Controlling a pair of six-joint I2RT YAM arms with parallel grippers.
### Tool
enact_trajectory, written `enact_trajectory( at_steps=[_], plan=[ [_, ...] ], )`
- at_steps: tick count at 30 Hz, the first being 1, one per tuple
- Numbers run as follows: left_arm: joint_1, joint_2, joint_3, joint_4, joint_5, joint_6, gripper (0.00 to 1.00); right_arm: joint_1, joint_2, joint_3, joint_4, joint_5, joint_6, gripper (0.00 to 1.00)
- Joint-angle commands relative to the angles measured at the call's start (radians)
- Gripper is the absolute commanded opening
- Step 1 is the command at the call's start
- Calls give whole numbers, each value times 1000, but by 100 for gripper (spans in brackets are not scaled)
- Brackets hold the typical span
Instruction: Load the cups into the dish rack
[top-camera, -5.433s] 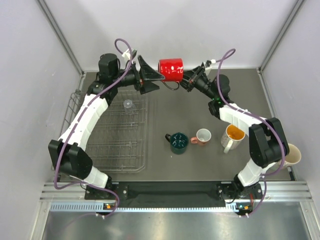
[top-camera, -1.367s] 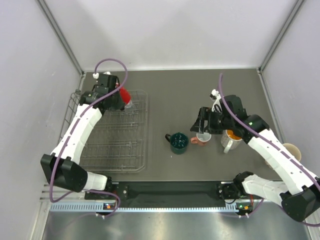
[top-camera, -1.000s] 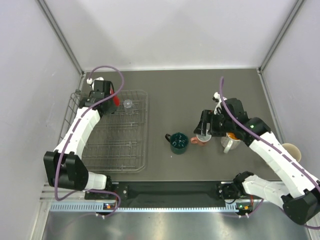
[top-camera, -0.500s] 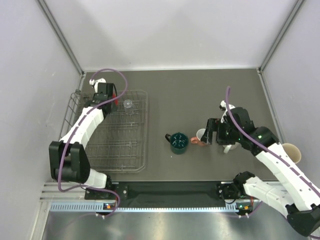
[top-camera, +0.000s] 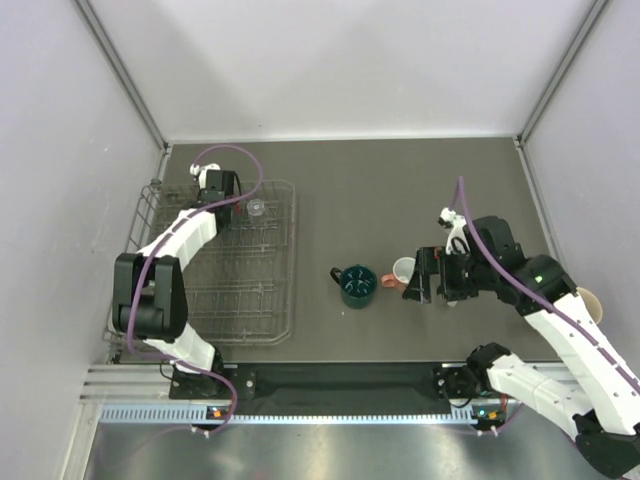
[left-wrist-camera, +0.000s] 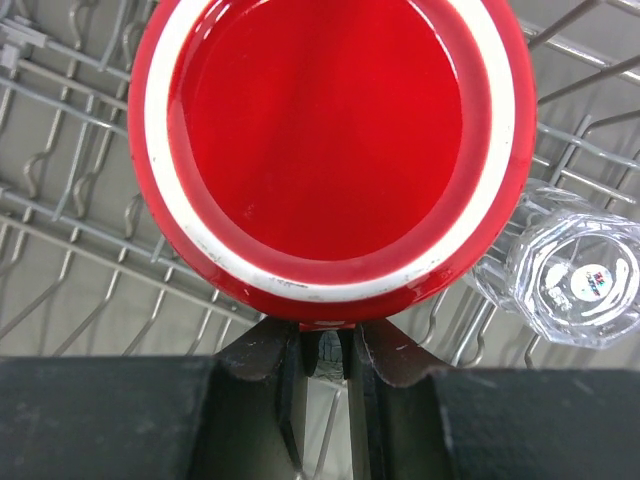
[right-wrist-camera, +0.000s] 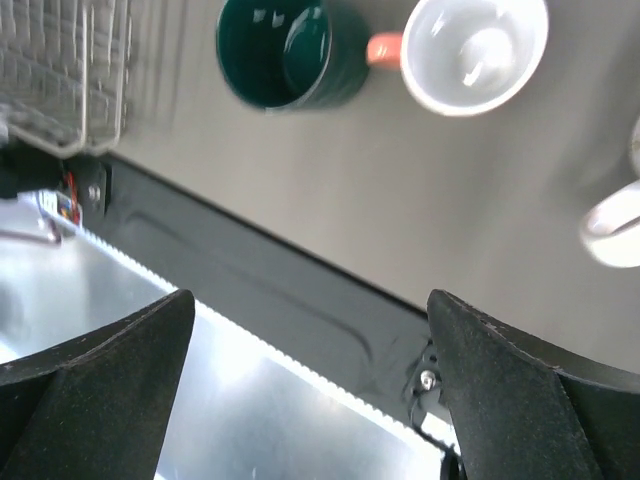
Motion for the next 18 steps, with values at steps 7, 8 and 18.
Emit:
enact_trajectory(
  at_steps=[7,8,18],
  plan=[
    [12,38,-23,207,22,26,0,-2,-15,105,-75,-27,-48,100],
    [12,47,-11,204,21,24,0,-2,-10,130,-86,-20,-51,100],
    [14,99,28,135,1,12,0,-3,-4,101,-89,-25,-34,100]
  ],
)
